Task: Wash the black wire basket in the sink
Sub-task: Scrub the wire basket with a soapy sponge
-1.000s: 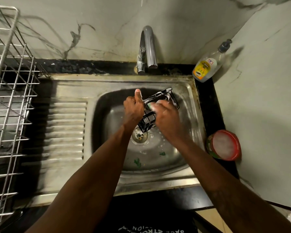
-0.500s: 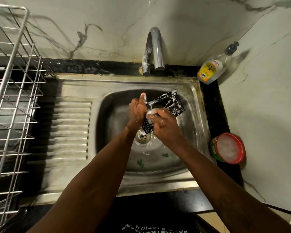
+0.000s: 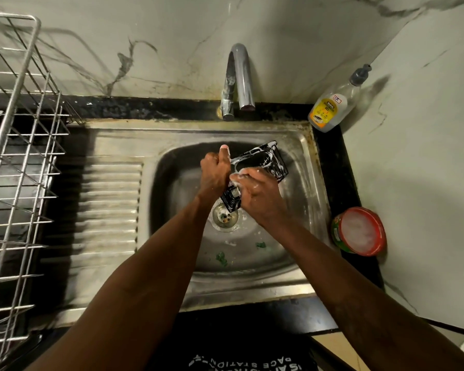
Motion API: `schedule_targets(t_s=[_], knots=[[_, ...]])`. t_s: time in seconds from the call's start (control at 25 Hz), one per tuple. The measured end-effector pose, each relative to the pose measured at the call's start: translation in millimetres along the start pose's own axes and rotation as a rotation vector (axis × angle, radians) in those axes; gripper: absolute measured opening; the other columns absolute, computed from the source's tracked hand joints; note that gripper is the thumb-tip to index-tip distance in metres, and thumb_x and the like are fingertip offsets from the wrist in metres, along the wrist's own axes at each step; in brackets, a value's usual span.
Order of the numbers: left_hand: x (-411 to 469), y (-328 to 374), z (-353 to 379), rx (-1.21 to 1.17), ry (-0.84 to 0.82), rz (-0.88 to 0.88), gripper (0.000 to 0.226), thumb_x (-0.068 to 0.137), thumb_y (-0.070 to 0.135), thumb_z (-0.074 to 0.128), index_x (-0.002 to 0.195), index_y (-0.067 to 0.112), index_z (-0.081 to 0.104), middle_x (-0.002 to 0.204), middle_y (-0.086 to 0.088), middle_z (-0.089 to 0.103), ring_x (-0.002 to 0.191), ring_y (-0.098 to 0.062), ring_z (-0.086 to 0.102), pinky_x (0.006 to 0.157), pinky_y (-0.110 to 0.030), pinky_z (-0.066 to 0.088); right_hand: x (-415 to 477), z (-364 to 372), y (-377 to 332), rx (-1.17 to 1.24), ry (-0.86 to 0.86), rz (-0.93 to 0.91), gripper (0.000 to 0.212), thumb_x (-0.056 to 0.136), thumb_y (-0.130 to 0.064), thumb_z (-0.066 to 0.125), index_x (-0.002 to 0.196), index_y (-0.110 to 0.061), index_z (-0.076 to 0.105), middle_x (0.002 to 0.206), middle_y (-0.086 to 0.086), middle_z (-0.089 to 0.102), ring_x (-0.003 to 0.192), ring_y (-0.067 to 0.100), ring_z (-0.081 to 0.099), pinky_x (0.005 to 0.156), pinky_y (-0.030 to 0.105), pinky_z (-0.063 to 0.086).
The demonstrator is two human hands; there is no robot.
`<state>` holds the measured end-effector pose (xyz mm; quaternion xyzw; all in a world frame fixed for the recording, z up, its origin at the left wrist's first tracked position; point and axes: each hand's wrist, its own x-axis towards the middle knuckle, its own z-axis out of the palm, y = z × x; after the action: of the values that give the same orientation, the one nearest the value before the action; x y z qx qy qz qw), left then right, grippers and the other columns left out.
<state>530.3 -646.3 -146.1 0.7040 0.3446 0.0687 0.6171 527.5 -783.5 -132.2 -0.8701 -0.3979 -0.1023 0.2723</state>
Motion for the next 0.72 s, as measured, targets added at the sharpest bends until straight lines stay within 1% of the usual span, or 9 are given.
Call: schedule_targets(t_s=[0.12,0.2,0.32,0.4,0.48,0.6,0.72], knots=[[1,-6,-1,0.007,0.002,0.019,0.054,0.103,0.036,0.048,0.054,0.016,0.042,0.052,0.004,0.040,0.046,-0.006,0.035,0.046,-0.026,0.032,-20,-8,-4,-0.026,-0.029,-0.065,0.033,0.083,0.009,0.060,0.109,-0.004,0.076,0.098,0.010,0.071,0.090,0.019,0.062,0.086,0.031,0.053],[0,-7,-2,0.007,-0.011,0.066,0.055,0.103,0.033,0.049,0.051,0.015,0.041,0.049,0.004,0.038,0.043,-0.006,0.034,0.046,-0.027,0.031,-9,-12,0,-0.058,-0.027,-0.052,0.033,0.085,0.007,0.059,0.114,-0.002,0.073,0.099,0.013,0.069,0.089,0.021,0.063,0.082,0.031,0.055],[2,-1,-2,-0.007,0.008,0.030,0.053,0.102,0.031,0.052,0.052,0.015,0.042,0.051,0.004,0.042,0.042,-0.002,0.035,0.045,-0.023,0.033,11,-6,-3,-0.001,-0.025,0.050,0.030,0.091,-0.003,0.050,0.108,-0.002,0.075,0.100,0.015,0.071,0.086,0.026,0.067,0.079,0.038,0.059],[4,-2,0,0.004,0.035,0.009,0.052,0.102,0.033,0.051,0.054,0.015,0.043,0.054,0.003,0.043,0.047,-0.006,0.037,0.049,-0.027,0.035,-6,-8,-5,0.024,-0.078,0.032,0.029,0.090,0.000,0.054,0.107,-0.004,0.076,0.100,0.012,0.071,0.086,0.024,0.067,0.078,0.038,0.058],[7,-4,0,0.005,0.021,0.021,0.053,0.102,0.034,0.050,0.054,0.014,0.043,0.053,0.002,0.042,0.047,-0.009,0.037,0.050,-0.028,0.033,-21,-18,2,0.019,-0.103,-0.010,0.030,0.086,0.005,0.056,0.106,-0.005,0.076,0.100,0.011,0.071,0.087,0.022,0.066,0.079,0.036,0.058],[5,-3,1,-0.043,-0.029,0.060,0.056,0.099,0.044,0.056,0.054,0.011,0.045,0.048,0.000,0.042,0.039,-0.009,0.036,0.043,-0.022,0.032,-13,-24,15,-0.009,-0.038,-0.010,0.031,0.087,0.005,0.053,0.108,-0.005,0.075,0.101,0.011,0.070,0.091,0.022,0.066,0.082,0.034,0.058],[-2,-4,0,-0.065,-0.082,0.130,0.061,0.090,0.055,0.063,0.052,0.012,0.045,0.045,0.001,0.041,0.038,-0.012,0.035,0.041,-0.019,0.032,-31,-18,12,-0.042,0.052,0.056,0.033,0.086,0.007,0.055,0.114,-0.006,0.069,0.106,0.016,0.069,0.100,0.020,0.061,0.093,0.028,0.053]])
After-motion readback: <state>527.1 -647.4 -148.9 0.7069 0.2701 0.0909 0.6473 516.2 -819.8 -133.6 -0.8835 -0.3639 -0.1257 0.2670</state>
